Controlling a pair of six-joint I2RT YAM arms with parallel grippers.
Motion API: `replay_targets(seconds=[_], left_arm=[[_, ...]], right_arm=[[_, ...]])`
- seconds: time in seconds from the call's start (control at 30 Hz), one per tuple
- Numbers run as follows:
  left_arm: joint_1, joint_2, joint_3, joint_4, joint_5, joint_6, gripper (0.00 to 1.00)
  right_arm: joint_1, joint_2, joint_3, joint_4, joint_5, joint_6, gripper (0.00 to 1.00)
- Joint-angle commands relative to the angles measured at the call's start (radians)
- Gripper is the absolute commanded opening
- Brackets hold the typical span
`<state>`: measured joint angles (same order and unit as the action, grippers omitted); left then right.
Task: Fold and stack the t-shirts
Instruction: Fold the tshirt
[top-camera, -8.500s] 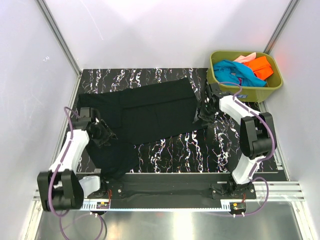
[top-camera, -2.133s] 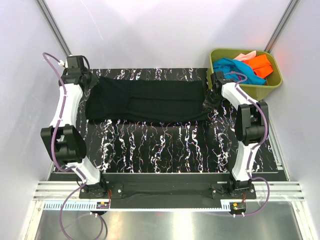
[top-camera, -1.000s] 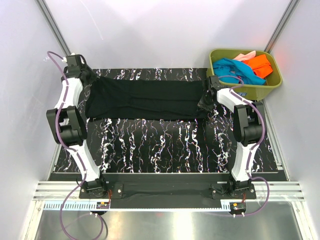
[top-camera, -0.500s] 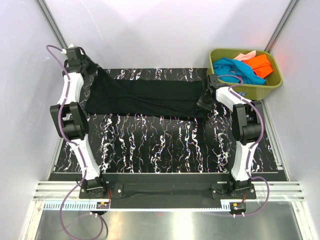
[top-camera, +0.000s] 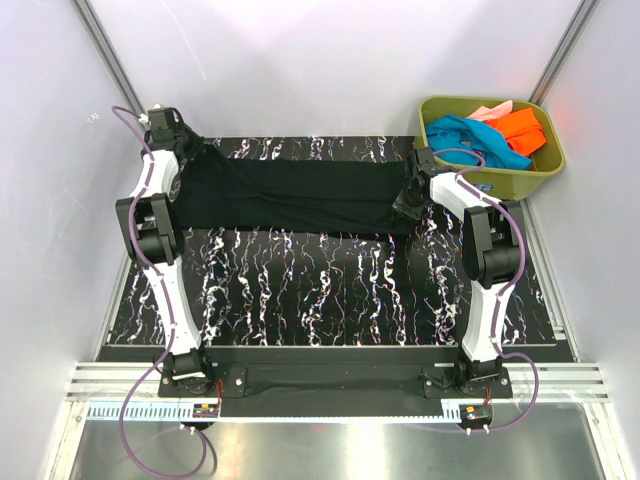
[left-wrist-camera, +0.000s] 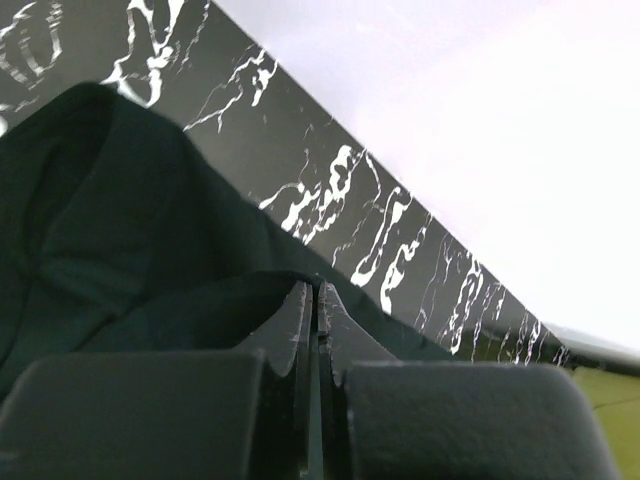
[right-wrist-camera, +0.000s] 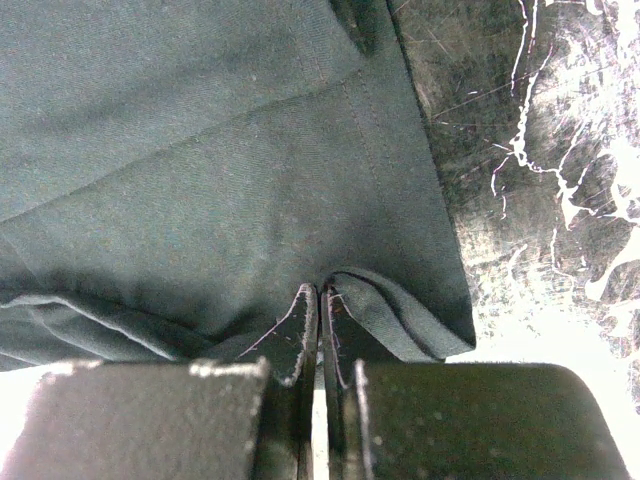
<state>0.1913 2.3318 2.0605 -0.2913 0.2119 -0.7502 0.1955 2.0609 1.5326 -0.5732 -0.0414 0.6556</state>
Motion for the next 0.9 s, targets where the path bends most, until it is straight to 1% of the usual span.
replay_targets(seconds=[0.0,0.13,0.3,0.4,0.6,0.63,0.67,0.73,0.77,0.8,0.87], left_arm=[[0.002,0.014,0.095,0.109,0.03,-0.023,0.0],[-0.01,0.043,0.136,0.106,0.023,-0.023,0.0],[-0.016,0.07,0.141,0.099,0.029,-0.032,0.0],[-0.018,0.083,0.177,0.08,0.027,-0.023,0.0],[-0.027,0.081,0.19,0.067,0.026,-0.006,0.01],[-0.026,0.08,0.188,0.058,0.027,-0.002,0.04],[-0.027,0.078,0.187,0.047,0.023,0.003,0.19],[-0.026,0.074,0.179,0.009,0.014,0.021,0.37],[-0.023,0.066,0.178,-0.009,0.014,0.031,0.43],[-0.02,0.061,0.178,-0.029,0.015,0.055,0.47],[-0.007,0.017,0.161,-0.1,0.012,0.089,0.48]], right_arm=[[-0.031,0.01,0.06,0.121,0.086,0.006,0.04],[-0.031,0.007,0.057,0.121,0.09,0.006,0.04],[-0.031,0.01,0.054,0.121,0.083,0.007,0.04],[-0.031,0.011,0.054,0.122,0.078,0.01,0.04],[-0.031,0.012,0.054,0.125,0.072,0.01,0.04],[-0.031,0.01,0.054,0.122,0.071,0.009,0.05],[-0.031,0.008,0.052,0.124,0.069,0.007,0.05],[-0.031,0.007,0.052,0.121,0.067,0.003,0.05],[-0.031,0.004,0.051,0.121,0.064,-0.001,0.05],[-0.031,0.004,0.049,0.121,0.063,-0.002,0.05],[-0.031,0.001,0.05,0.116,0.061,-0.011,0.05]])
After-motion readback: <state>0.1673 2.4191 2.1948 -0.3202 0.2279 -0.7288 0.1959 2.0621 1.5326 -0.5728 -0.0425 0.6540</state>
